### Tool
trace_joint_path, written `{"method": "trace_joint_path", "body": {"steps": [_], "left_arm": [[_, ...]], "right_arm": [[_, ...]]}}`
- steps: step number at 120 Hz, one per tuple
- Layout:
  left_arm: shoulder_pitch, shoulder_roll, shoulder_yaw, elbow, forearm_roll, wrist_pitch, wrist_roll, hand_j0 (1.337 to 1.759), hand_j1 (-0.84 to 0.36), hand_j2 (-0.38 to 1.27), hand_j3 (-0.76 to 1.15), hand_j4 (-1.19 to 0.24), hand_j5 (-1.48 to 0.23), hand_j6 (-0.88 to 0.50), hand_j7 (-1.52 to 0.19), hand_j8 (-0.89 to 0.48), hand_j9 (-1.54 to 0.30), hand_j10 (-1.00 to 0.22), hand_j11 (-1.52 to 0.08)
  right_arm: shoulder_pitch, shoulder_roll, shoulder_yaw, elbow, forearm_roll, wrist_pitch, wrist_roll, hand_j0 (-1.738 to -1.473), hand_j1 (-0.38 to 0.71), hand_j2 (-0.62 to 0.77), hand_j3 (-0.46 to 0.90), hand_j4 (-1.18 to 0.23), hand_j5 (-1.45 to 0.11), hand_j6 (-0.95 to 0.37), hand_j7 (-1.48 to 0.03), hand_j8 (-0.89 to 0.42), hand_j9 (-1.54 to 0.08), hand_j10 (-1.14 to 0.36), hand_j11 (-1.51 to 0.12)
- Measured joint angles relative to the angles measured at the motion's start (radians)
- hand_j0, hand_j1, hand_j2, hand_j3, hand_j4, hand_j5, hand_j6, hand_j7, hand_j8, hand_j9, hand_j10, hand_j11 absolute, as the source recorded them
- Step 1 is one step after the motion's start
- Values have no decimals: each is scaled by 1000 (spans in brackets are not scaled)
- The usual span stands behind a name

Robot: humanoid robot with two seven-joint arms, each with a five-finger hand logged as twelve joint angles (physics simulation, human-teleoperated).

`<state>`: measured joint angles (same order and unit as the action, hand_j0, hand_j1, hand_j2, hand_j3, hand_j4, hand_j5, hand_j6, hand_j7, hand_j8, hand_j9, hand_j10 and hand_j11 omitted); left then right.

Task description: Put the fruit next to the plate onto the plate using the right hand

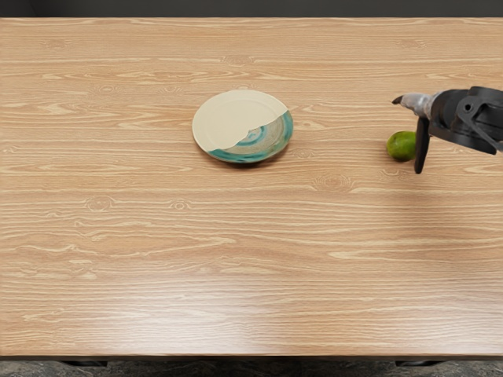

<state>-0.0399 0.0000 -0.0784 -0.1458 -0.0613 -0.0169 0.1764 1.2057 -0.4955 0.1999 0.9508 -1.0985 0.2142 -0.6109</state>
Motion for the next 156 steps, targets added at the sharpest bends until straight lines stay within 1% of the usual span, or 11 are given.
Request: {"method": "trace_joint_path", "body": {"steps": [16,43,63,86,118,129,156], "left_arm": [[-1,0,0,0,0,0,0,1658,331,3,0,-15,-19,-15,-19,-15,-19,-15,-19],[-1,0,0,0,0,0,0,1658,331,3,0,-15,-19,-15,-19,-15,-19,-15,-19],[0,0,0,0,0,0,0,1658,331,3,0,-15,-19,-15,-19,-15,-19,-15,-19],[-1,0,0,0,0,0,0,1658,331,3,0,-15,-19,-15,-19,-15,-19,-15,-19],[-1,0,0,0,0,0,0,1658,331,3,0,-15,-19,-15,-19,-15,-19,-15,-19],[0,0,0,0,0,0,0,1658,331,3,0,-15,-19,-15,-19,-15,-19,-15,-19],[-1,0,0,0,0,0,0,1658,331,3,0,-15,-19,-15,-19,-15,-19,-15,-19]], "right_arm": [[-10,28,-11,-41,-11,-25,0,-1658,-264,-13,0,-76,-94,-78,-93,-76,-94,-75,-94],[-14,70,-23,-61,-17,-59,0,-1658,-200,-24,0,-129,-164,-131,-163,-130,-163,-128,-163],[-14,128,-45,-131,-17,-74,0,-1658,-154,-31,0,-167,-213,-169,-213,-168,-213,-167,-213],[-33,144,-54,-155,-16,-121,0,-1658,-86,-42,0,-224,-287,-225,-286,-224,-287,-223,-287],[-48,148,-87,-177,-19,-193,0,-1658,-54,-47,0,-251,-322,-252,-321,-251,-322,-250,-322],[-47,164,-98,-185,-19,-203,0,-1658,-49,-48,0,-254,-327,-256,-326,-255,-327,-253,-326],[-50,208,-119,-251,-18,-227,0,-1658,-40,-50,0,-262,-337,-263,-336,-262,-337,-261,-336]]}}
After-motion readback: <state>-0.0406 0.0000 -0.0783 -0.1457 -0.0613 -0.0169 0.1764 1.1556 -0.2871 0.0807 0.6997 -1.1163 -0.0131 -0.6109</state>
